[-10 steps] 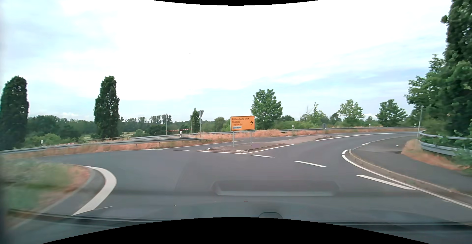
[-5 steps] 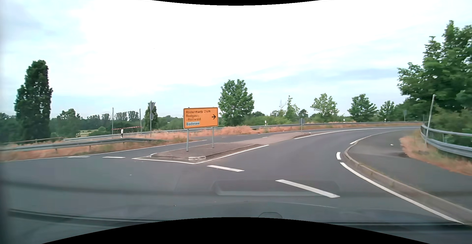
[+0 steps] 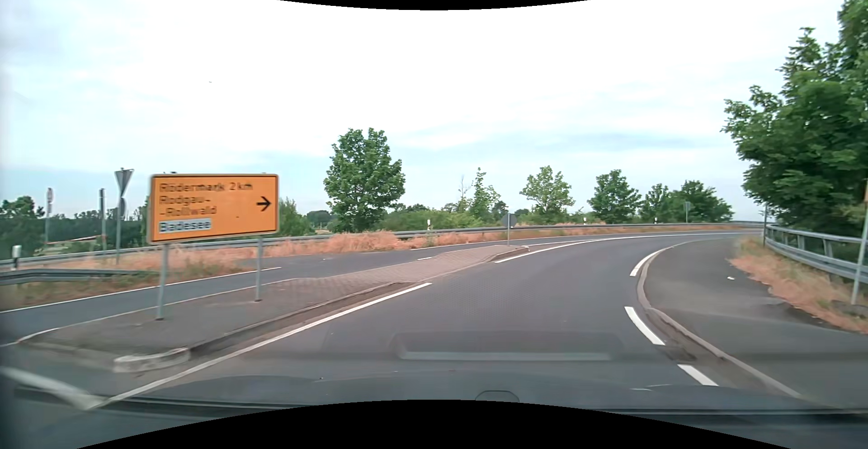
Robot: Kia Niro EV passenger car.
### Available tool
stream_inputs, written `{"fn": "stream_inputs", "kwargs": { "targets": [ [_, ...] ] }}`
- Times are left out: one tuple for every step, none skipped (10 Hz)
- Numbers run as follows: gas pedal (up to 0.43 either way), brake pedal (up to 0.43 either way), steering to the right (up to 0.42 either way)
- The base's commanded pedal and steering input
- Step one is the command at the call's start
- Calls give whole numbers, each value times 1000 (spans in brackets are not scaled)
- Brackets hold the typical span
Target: Follow the waypoints while adhering to traffic rules and regulations
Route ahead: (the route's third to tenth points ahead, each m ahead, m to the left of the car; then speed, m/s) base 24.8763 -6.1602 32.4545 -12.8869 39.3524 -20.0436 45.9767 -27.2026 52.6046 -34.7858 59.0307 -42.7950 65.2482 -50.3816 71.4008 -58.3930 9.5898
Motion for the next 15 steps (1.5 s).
{"fn": "stream_inputs", "kwargs": {
  "targets": [
    [157, 0, 135],
    [169, 0, 135],
    [189, 0, 136],
    [189, 0, 138],
    [189, 0, 139],
    [189, 0, 139],
    [197, 0, 139],
    [197, 0, 136],
    [209, 0, 133],
    [209, 0, 132],
    [209, 0, 129],
    [209, 0, 125],
    [209, 0, 123],
    [220, 0, 119],
    [220, 0, 116]
  ]
}}
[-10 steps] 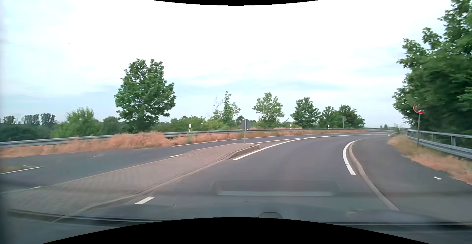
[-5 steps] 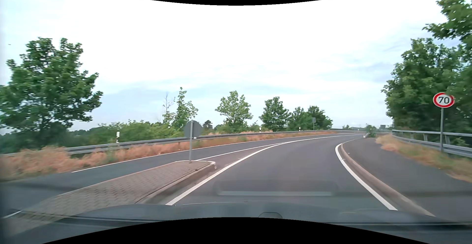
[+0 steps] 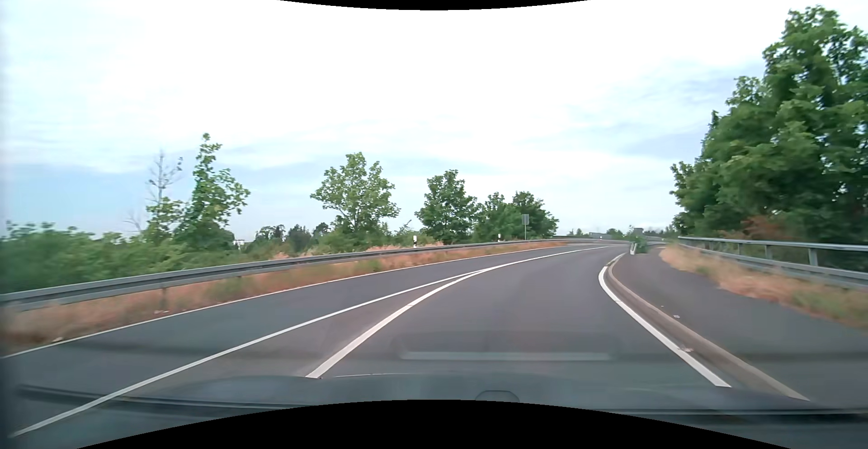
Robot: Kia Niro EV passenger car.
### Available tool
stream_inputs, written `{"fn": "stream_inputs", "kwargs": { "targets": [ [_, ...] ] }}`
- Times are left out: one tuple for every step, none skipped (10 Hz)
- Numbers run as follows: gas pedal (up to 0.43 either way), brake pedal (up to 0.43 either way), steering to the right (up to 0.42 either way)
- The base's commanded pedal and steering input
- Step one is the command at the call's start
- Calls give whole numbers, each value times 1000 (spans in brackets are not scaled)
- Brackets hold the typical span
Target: Follow the waypoints while adhering to traffic rules and regulations
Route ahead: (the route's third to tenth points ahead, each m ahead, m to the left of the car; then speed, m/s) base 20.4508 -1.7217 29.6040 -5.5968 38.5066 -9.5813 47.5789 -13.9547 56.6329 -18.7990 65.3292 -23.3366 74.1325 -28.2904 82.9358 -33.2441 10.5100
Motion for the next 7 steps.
{"fn": "stream_inputs", "kwargs": {
  "targets": [
    [220, 0, 113],
    [220, 0, 111],
    [220, 0, 107],
    [220, 0, 104],
    [220, 0, 100],
    [220, 0, 95],
    [220, 0, 92]
  ]
}}
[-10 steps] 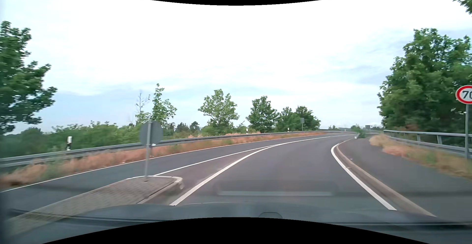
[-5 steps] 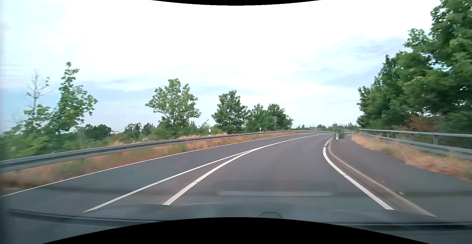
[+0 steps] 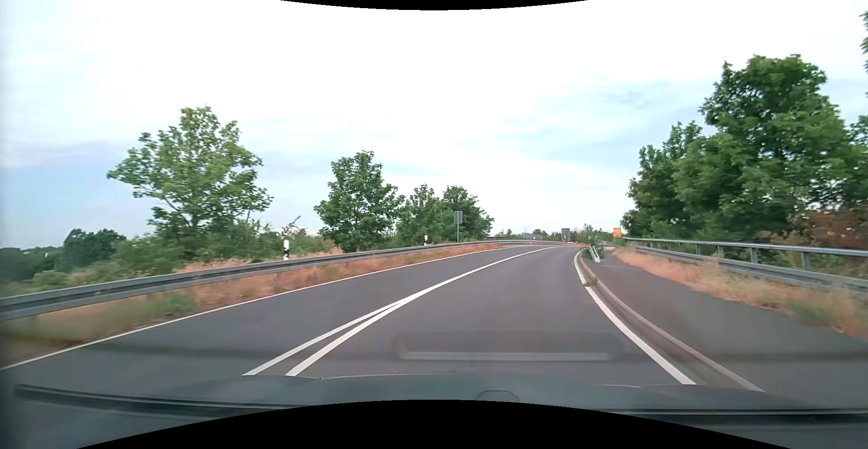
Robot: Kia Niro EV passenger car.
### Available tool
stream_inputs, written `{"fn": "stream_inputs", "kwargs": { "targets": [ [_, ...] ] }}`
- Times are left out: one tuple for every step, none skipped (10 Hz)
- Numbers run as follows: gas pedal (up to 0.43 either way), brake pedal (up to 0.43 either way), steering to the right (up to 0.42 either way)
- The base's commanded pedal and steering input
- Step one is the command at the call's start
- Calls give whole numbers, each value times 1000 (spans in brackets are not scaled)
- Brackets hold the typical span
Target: Follow the waypoints while adhering to traffic rules and regulations
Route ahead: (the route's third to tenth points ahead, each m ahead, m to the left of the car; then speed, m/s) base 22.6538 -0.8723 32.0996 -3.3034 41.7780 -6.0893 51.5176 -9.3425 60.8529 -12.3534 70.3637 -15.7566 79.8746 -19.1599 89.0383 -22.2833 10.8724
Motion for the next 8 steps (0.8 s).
{"fn": "stream_inputs", "kwargs": {
  "targets": [
    [220, 0, 89],
    [220, 0, 85],
    [220, 0, 81],
    [220, 0, 75],
    [220, 0, 69],
    [220, 0, 63],
    [220, 0, 56],
    [220, 0, 51]
  ]
}}
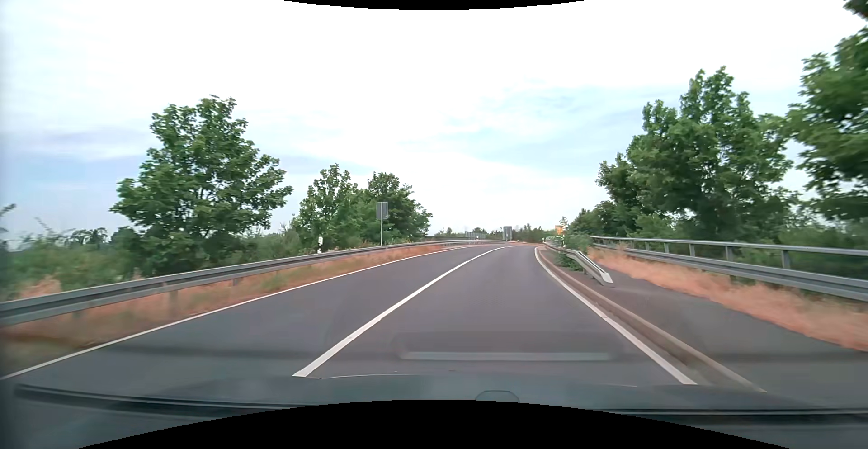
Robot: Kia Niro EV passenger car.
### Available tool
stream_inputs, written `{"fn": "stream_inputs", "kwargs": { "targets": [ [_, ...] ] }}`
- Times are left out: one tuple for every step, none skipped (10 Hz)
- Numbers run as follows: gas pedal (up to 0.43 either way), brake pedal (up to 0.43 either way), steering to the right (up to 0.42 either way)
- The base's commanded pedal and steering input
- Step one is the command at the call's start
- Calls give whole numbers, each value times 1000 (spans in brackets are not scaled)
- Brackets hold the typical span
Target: Follow the waypoints while adhering to traffic rules and regulations
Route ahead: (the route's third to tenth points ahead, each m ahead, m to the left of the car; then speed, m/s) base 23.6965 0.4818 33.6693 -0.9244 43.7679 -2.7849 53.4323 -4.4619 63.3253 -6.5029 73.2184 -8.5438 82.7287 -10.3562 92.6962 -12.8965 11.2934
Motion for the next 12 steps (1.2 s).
{"fn": "stream_inputs", "kwargs": {
  "targets": [
    [220, 0, 47],
    [220, 0, 41],
    [220, 0, 37],
    [228, 0, 34],
    [228, 0, 31],
    [228, 0, 29],
    [228, 0, 28],
    [228, 0, 28],
    [228, 0, 27],
    [228, 0, 26],
    [228, 0, 25],
    [228, 0, 23]
  ]
}}
